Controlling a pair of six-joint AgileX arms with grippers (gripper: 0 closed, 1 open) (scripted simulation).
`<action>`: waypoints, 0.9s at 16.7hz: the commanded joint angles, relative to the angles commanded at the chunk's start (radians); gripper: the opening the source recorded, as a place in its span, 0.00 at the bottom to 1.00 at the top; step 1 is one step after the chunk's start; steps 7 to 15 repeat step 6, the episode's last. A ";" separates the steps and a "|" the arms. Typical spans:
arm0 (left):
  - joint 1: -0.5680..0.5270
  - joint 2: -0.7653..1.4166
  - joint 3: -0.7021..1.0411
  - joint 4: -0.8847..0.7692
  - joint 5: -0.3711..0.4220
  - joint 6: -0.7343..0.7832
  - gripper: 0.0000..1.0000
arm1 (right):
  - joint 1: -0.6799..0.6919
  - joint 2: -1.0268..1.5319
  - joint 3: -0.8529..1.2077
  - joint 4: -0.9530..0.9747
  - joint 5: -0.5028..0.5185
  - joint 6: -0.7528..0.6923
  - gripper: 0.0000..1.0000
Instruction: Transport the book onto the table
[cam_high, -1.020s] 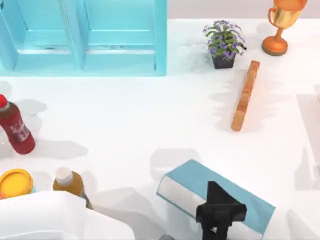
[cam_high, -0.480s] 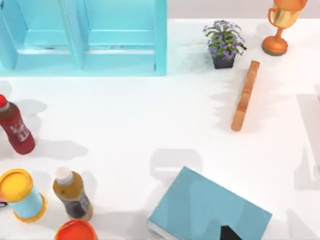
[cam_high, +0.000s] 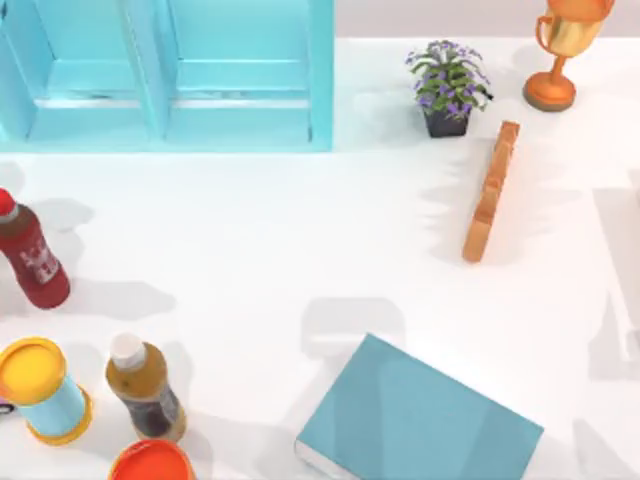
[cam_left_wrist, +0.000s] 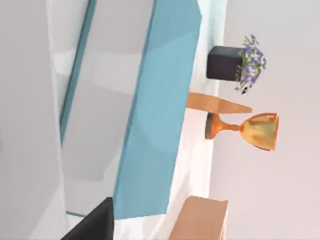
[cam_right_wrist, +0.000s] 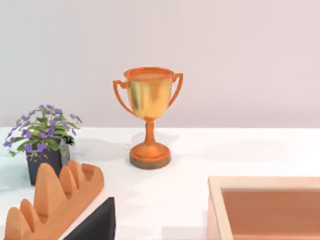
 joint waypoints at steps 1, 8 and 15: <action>-0.017 0.013 0.013 -0.047 0.007 -0.038 1.00 | 0.000 0.000 0.000 0.000 0.000 0.000 1.00; -0.050 0.039 0.036 -0.137 0.021 -0.109 1.00 | 0.000 0.000 0.000 0.000 0.000 0.000 1.00; -0.050 0.039 0.036 -0.137 0.021 -0.109 1.00 | 0.000 0.000 0.000 0.000 0.000 0.000 1.00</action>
